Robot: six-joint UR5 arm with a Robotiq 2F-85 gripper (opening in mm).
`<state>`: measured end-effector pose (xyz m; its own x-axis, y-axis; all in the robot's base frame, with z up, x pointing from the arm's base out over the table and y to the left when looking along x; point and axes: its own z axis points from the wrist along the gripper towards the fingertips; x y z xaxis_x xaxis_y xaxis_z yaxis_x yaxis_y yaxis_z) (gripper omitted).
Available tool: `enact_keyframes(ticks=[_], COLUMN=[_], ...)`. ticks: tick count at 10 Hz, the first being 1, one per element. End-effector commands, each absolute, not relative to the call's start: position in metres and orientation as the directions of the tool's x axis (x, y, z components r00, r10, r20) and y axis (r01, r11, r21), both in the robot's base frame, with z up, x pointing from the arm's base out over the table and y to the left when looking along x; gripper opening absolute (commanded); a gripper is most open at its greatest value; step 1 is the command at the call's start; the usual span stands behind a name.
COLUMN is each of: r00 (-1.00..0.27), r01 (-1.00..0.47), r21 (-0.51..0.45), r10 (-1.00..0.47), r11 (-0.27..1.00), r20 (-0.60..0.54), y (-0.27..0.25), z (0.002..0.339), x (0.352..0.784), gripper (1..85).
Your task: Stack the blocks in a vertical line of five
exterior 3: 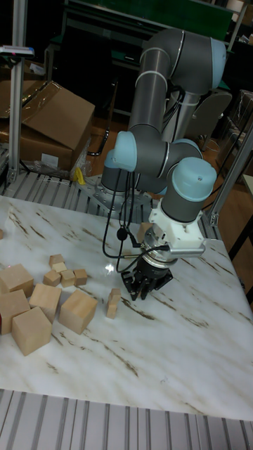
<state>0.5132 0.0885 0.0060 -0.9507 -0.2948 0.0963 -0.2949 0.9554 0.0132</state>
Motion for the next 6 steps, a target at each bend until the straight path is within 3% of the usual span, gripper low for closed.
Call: enact_keyframes(ticks=[1, 6], r00=[-0.962, -0.96], r01=[-0.255, -0.267], r21=[0.024, -0.05], r10=[-0.256, -0.261], r11=[0.967, 0.962], r20=[0.093, 0.104], y=[0.091, 0.069], z=[0.014, 0.045], x=[0.514, 0.537], gripper=[24.3, 24.3])
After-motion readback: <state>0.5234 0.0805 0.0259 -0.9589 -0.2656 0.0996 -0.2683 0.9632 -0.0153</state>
